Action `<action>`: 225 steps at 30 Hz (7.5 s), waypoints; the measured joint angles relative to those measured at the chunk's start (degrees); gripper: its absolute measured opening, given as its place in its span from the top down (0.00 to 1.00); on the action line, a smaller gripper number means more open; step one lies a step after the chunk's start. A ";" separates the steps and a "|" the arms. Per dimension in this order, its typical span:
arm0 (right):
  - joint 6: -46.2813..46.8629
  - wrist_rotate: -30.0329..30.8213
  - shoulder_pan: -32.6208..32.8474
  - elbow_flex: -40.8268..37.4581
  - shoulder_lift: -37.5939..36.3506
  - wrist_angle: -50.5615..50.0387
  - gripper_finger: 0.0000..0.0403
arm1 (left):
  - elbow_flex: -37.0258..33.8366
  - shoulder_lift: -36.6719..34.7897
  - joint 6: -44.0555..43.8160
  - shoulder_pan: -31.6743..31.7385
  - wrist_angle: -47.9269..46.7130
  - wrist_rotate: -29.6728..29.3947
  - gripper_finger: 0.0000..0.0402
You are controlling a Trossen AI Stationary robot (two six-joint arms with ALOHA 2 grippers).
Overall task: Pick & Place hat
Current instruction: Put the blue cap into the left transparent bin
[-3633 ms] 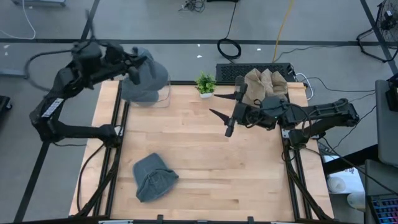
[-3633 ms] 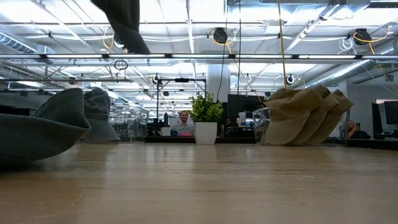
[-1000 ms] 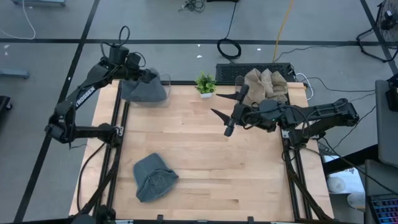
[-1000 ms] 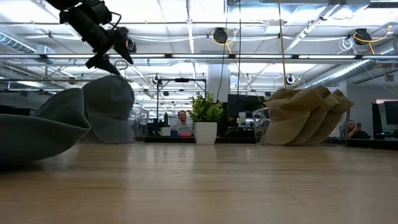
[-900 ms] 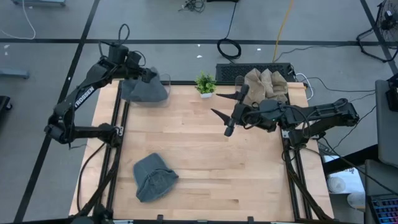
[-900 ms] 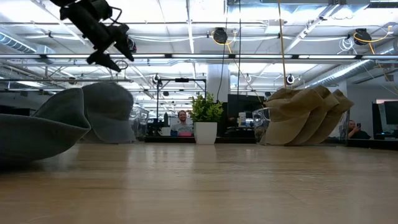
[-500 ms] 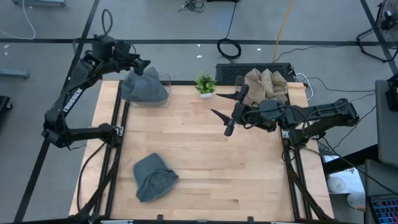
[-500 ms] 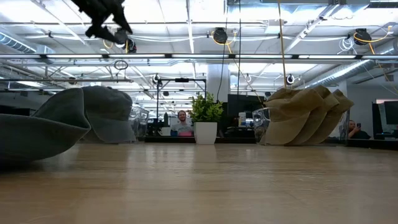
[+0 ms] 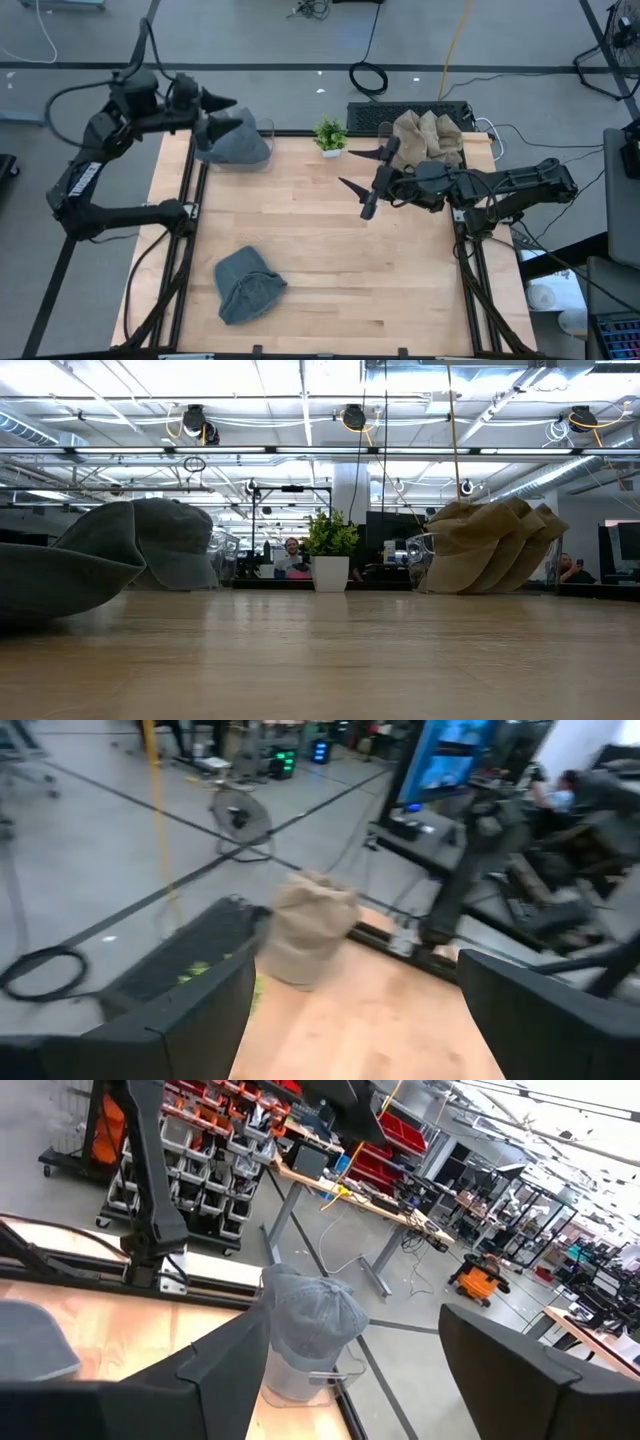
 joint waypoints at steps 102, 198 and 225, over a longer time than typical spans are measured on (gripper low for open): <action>2.54 -10.02 0.11 0.00 0.00 -11.38 0.31 | -10.03 51.86 39.85 -55.93 -30.42 -9.97 0.11; -7.85 1.30 -0.31 0.00 -0.02 14.34 0.25 | 12.63 9.42 29.61 -42.92 15.41 -36.05 0.98; -9.52 1.05 -1.09 0.02 0.28 27.51 0.22 | 12.55 25.78 38.16 -39.67 39.27 -42.83 0.98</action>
